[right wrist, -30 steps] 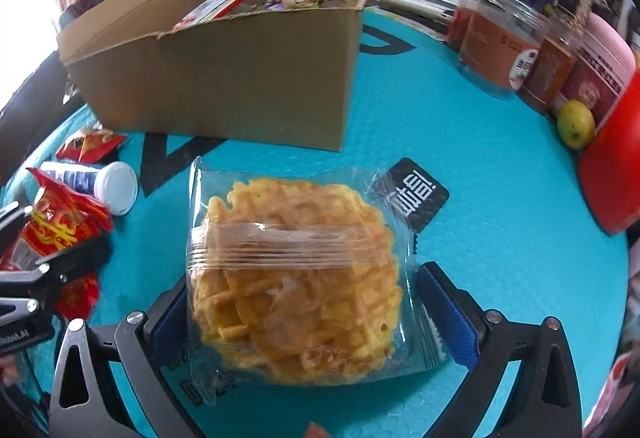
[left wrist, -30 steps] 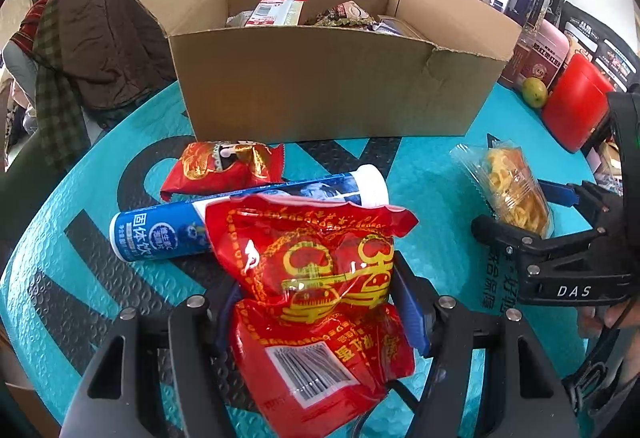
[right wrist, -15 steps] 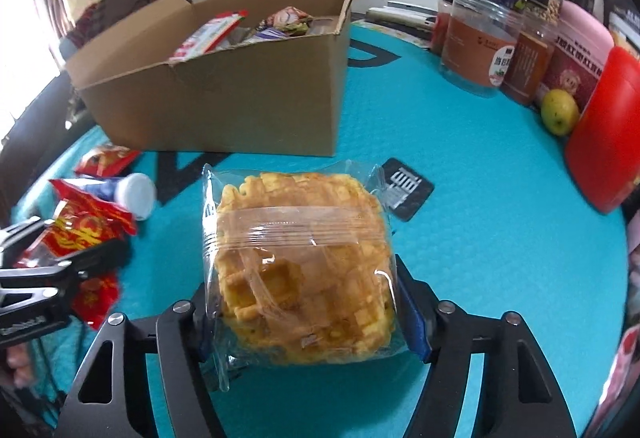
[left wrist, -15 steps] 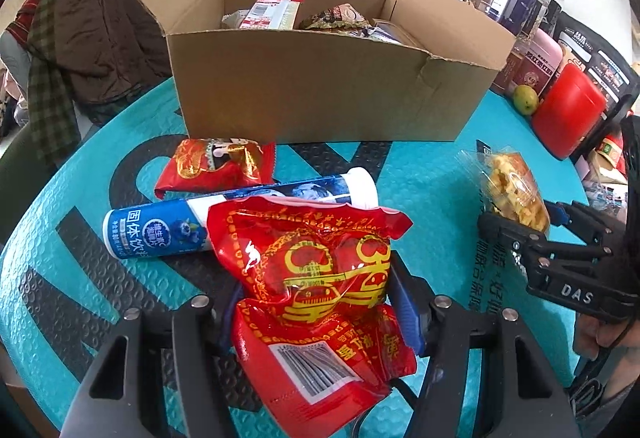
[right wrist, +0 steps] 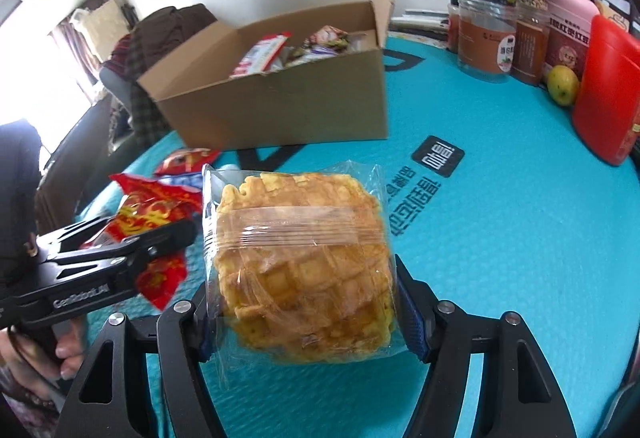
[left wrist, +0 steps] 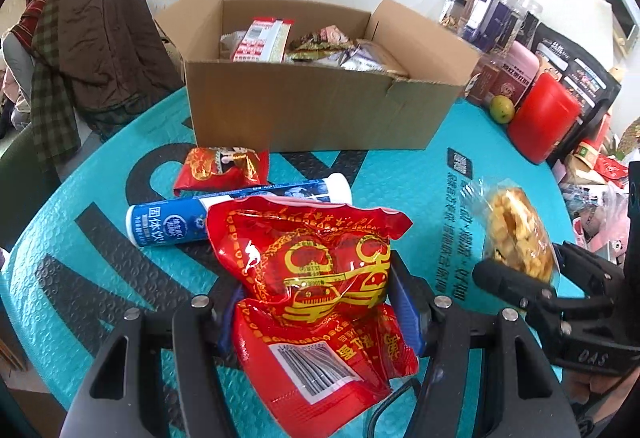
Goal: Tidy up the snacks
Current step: 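Lift the red-gold bag and waffle bag and carry them over the box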
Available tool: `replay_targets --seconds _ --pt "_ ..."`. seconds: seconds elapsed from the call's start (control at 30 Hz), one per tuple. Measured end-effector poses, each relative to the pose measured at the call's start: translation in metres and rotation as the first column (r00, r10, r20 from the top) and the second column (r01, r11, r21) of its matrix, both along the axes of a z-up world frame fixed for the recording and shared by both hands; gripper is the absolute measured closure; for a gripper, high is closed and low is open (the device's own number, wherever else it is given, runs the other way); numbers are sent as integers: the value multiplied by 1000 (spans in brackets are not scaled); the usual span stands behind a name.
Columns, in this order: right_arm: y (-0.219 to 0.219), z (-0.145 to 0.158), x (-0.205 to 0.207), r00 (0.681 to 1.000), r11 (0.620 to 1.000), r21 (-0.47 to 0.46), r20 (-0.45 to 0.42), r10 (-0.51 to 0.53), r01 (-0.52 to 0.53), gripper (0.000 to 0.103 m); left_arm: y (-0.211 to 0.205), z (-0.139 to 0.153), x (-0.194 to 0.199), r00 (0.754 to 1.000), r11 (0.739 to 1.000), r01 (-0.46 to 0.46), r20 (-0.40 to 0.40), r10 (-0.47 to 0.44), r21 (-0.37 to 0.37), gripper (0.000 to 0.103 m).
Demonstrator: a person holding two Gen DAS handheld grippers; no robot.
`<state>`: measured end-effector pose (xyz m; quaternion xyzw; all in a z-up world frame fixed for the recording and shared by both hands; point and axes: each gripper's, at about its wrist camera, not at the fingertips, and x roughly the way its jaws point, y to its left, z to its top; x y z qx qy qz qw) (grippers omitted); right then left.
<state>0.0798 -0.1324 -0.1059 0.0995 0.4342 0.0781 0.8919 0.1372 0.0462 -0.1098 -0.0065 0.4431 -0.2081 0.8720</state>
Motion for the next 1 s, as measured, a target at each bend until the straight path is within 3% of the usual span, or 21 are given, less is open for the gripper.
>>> replay_targets --seconds 0.57,1.0 --pt "18 81 -15 978 998 -11 200 58 -57 33 12 81 -12 980 996 27 199 -10 -84 42" --pt "19 145 30 934 995 -79 345 89 -66 33 5 139 30 939 991 48 343 -3 -123 42"
